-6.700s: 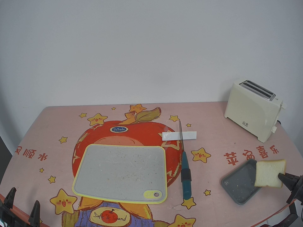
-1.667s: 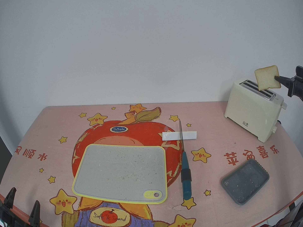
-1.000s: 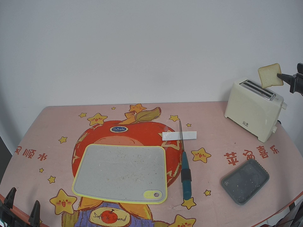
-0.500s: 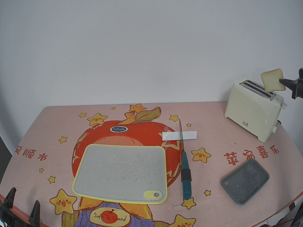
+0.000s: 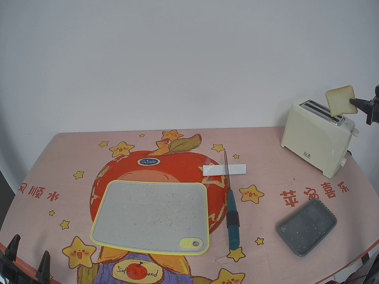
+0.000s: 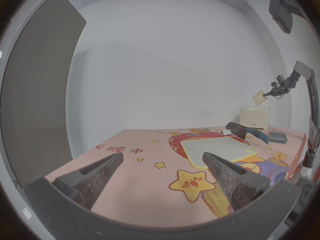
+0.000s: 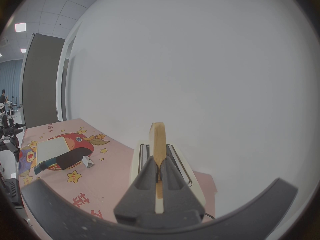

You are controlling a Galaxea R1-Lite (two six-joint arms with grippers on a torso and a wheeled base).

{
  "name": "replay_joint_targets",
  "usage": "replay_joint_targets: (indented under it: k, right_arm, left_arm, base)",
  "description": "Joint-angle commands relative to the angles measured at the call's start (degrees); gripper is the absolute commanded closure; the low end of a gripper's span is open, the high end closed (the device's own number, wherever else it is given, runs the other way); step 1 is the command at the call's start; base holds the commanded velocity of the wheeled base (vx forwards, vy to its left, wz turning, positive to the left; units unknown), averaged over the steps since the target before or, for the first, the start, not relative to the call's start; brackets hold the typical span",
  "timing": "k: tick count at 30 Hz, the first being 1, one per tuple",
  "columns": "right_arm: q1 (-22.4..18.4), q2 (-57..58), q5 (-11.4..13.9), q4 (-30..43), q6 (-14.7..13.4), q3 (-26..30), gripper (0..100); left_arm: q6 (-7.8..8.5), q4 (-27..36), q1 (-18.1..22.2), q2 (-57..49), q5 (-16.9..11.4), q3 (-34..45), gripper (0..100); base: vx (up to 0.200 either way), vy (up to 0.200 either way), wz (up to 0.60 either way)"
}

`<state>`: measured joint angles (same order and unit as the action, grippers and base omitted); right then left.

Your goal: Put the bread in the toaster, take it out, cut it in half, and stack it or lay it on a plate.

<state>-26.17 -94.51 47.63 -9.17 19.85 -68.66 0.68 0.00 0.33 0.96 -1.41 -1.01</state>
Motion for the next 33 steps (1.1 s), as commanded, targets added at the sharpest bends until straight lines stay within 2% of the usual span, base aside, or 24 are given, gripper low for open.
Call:
replay_joint_targets:
  k: [1, 22, 25, 33]
  right_arm:
    - [-0.1, 0.8, 0.0, -0.1, 0.0, 0.6, 100]
    - [-1.0, 1.1, -0.1, -0.1, 0.9, 4.3, 100]
    - [-0.9, 1.0, -0.1, -0.1, 1.7, 4.3, 100]
    - [-0.8, 0.9, -0.1, -0.1, 1.6, 4.1, 100]
  left_arm:
    - [0.02, 0.0, 0.0, -0.7, 0.0, 1.0, 0]
    - [0.02, 0.0, 0.0, -0.7, 0.0, 1.0, 0]
    - [0.02, 0.0, 0.0, -0.7, 0.0, 1.0, 0]
    - [0.02, 0.0, 0.0, -0.7, 0.0, 0.9, 0]
  base:
    - [0.000, 0.000, 0.00]
    - [0.000, 0.000, 0.00]
    - [0.000, 0.000, 0.00]
    - [0.000, 0.000, 0.00]
